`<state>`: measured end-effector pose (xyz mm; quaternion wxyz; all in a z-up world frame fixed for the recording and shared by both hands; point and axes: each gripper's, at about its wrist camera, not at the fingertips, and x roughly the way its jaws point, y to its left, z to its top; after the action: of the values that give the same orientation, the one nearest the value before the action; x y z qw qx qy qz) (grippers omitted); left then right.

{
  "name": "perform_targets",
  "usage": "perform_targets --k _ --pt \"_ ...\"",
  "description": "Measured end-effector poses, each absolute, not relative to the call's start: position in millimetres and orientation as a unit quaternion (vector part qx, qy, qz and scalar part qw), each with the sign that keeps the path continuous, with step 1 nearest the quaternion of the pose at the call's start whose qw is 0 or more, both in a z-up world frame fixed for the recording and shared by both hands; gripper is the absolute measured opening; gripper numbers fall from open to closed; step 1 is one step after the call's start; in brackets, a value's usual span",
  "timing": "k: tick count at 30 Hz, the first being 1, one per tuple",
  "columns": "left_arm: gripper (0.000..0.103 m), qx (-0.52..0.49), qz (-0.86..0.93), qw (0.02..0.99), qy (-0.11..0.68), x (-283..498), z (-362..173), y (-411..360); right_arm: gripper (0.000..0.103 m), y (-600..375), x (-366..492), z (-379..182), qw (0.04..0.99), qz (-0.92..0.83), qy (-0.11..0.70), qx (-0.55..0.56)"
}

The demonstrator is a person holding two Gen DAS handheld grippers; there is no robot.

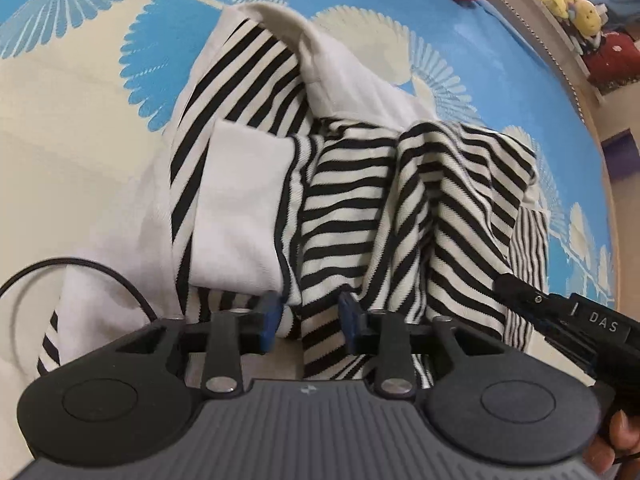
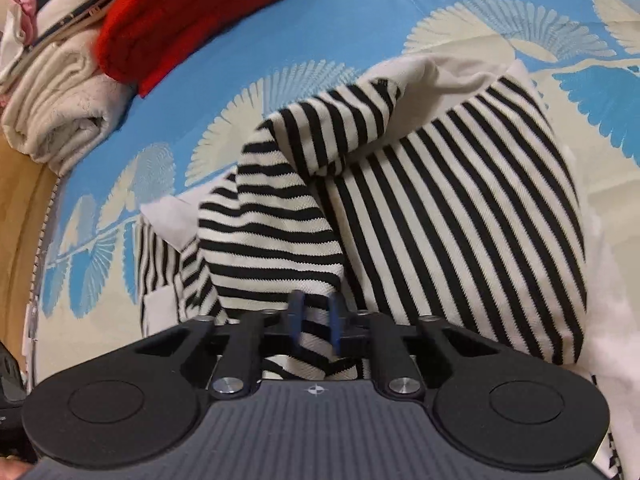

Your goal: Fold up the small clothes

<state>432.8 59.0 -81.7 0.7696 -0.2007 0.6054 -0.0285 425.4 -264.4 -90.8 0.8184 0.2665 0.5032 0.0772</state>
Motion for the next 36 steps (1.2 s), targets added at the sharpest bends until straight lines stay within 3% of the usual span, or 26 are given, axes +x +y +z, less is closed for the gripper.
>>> perform_targets --k 1,6,10,11,14,16,17,20,22,24,30,32,33,34,35,36 --pt "0.000 -0.202 -0.031 0.773 0.600 431.8 -75.1 60.7 0.003 -268.4 423.1 -85.7 0.821 0.087 0.494 0.274" --pt "0.000 -0.143 -0.054 0.854 0.498 428.3 -18.3 56.2 0.001 -309.9 402.0 -42.1 0.852 0.091 0.383 0.345" --pt "0.000 -0.176 -0.057 0.882 0.433 425.9 11.5 71.5 0.001 -345.3 375.0 -2.5 0.873 0.105 0.282 0.384" --pt "0.000 -0.188 -0.057 0.875 0.443 428.4 6.7 73.8 0.001 -351.9 371.9 -1.8 0.868 0.101 0.289 0.392" --pt "0.001 -0.217 -0.074 0.828 0.512 434.2 -24.3 73.2 0.001 -355.1 375.3 -38.6 0.819 0.042 0.451 0.353" --pt "0.018 -0.226 -0.079 0.800 0.551 436.1 -43.4 67.8 0.002 -360.3 369.4 -83.2 0.767 -0.027 0.544 0.340" --pt "0.022 -0.225 -0.081 0.792 0.561 438.1 -50.4 65.4 0.004 -363.0 366.8 -96.5 0.750 -0.044 0.563 0.344" --pt "0.034 -0.223 -0.074 0.781 0.578 441.1 -62.6 59.6 0.007 -367.3 370.1 -97.5 0.760 -0.028 0.537 0.365" --pt "0.043 -0.241 -0.062 0.774 0.583 444.5 -70.2 56.9 0.016 -366.9 376.6 -83.9 0.788 -0.017 0.505 0.351" --pt "0.050 -0.263 -0.056 0.763 0.588 444.7 -78.2 57.1 0.035 -366.1 382.0 -79.1 0.805 -0.014 0.491 0.333" --pt "0.051 -0.285 -0.038 0.736 0.613 445.1 -98.4 43.8 0.037 -359.4 392.6 -109.6 0.772 -0.024 0.537 0.341" --pt "0.044 -0.270 -0.035 0.743 0.611 446.1 -97.5 37.6 0.037 -352.4 394.5 -116.0 0.768 -0.025 0.547 0.333" --pt "0.019 -0.263 -0.036 0.749 0.606 446.1 -95.2 35.6 0.023 -349.9 396.9 -116.6 0.768 -0.024 0.544 0.336" --pt "0.009 -0.256 -0.039 0.755 0.602 446.6 -92.1 34.3 0.009 -350.2 396.9 -115.4 0.769 -0.018 0.537 0.346" --pt "0.009 -0.244 -0.040 0.768 0.591 446.7 -85.4 33.5 0.003 -351.4 395.8 -112.5 0.771 -0.016 0.522 0.365" --pt "0.009 -0.230 -0.040 0.791 0.565 446.1 -71.9 33.7 0.003 -354.0 392.8 -104.7 0.775 -0.010 0.498 0.388"
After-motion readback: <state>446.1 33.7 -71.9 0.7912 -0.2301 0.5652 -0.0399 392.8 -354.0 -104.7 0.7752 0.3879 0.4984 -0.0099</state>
